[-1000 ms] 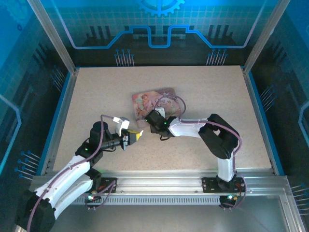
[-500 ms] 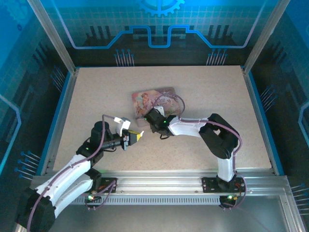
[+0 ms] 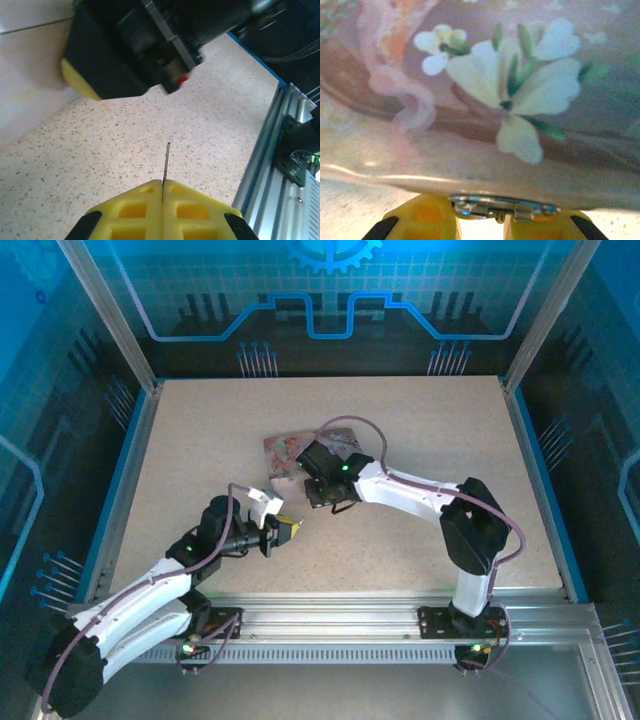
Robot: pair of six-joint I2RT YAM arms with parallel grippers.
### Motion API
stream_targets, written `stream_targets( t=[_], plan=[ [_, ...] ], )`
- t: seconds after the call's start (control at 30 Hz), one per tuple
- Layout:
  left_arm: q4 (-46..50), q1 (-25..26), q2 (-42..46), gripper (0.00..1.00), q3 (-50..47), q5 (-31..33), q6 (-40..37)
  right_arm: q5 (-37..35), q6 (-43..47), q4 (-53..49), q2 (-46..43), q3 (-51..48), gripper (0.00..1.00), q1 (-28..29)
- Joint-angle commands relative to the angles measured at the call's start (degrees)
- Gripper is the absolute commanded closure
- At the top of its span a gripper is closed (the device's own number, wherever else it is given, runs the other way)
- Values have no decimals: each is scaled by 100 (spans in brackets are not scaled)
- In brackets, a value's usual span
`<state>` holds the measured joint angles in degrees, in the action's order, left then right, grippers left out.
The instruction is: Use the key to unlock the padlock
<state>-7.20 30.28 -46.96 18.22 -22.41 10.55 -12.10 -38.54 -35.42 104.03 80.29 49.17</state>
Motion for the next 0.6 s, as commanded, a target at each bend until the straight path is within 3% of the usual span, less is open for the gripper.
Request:
stream_targets(
  t=[0.0, 0.2, 0.57],
  plan=[
    [-475, 47, -188, 100, -133, 273, 71, 811, -233, -177, -356, 250, 100, -216],
    [-1783, 48, -895, 100, -390, 250, 540, 1823, -523, 61, -385, 188, 100, -466],
    [-3184, 133, -1666, 100, -410, 524, 616, 2592, -943, 426, -621, 69, 100, -785]
  ],
)
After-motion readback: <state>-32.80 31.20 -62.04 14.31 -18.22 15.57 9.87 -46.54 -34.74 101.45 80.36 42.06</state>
